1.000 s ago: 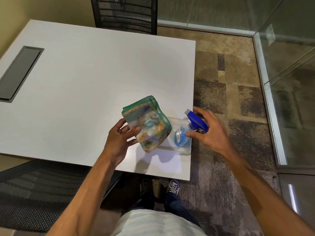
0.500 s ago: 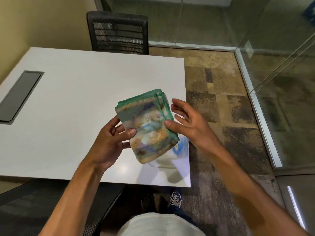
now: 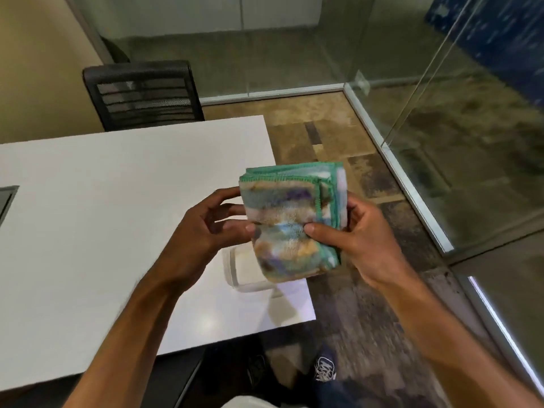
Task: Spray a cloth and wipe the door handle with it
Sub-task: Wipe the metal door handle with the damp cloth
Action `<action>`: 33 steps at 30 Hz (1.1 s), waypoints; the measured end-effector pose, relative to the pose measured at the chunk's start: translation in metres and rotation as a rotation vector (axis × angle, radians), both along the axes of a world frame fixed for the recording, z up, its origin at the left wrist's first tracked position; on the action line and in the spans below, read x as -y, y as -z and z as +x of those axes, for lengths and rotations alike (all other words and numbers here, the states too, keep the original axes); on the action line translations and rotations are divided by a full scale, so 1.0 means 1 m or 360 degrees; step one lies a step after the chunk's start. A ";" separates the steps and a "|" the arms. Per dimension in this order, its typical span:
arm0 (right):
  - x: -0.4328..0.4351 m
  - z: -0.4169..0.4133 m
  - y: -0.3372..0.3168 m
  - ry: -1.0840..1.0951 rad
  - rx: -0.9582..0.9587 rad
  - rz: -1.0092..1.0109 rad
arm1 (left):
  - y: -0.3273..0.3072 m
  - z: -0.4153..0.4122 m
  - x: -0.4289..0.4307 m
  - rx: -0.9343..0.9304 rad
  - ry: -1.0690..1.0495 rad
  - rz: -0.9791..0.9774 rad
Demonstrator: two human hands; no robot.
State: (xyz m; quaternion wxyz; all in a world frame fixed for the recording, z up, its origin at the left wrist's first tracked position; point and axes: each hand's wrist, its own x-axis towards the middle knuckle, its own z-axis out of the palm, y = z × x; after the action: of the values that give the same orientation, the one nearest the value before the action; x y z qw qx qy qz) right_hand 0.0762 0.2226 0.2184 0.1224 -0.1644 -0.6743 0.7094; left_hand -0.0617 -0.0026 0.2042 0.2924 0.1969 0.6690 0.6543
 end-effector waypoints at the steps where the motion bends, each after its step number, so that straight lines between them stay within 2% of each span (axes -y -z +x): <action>1: -0.007 0.012 -0.002 0.0118 -0.0030 0.0263 | -0.005 0.005 -0.008 -0.0074 -0.0020 -0.0037; 6: -0.056 0.085 -0.006 0.0749 -0.0214 0.1800 | -0.032 0.053 -0.074 -0.0761 -0.0125 -0.0303; 9: -0.094 0.132 0.001 0.0790 -0.0369 0.2386 | -0.041 0.095 -0.123 -0.1032 -0.0048 -0.0325; 12: -0.133 0.177 0.010 0.0728 -0.0392 0.2760 | -0.040 0.130 -0.172 -0.1375 0.0145 -0.0329; 15: -0.171 0.218 0.021 0.0805 -0.0335 0.2968 | -0.028 0.161 -0.221 -0.1771 0.0332 -0.0430; 21: -0.226 0.290 0.049 0.0977 -0.0112 0.3062 | 0.003 0.211 -0.302 -0.2067 0.0593 -0.0656; 27: -0.266 0.339 0.072 0.1150 0.0116 0.3122 | 0.024 0.245 -0.367 -0.2169 0.0787 -0.0714; 33: -0.306 0.355 0.087 0.1251 0.0350 0.3081 | 0.042 0.250 -0.430 -0.2141 0.0982 -0.0676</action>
State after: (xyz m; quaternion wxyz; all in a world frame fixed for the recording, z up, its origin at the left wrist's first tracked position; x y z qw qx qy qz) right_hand 0.4310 0.5287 0.1315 0.3615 -0.2672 -0.8601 -0.2411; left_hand 0.1884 0.4274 0.1623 0.0234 0.6698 0.7289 0.1401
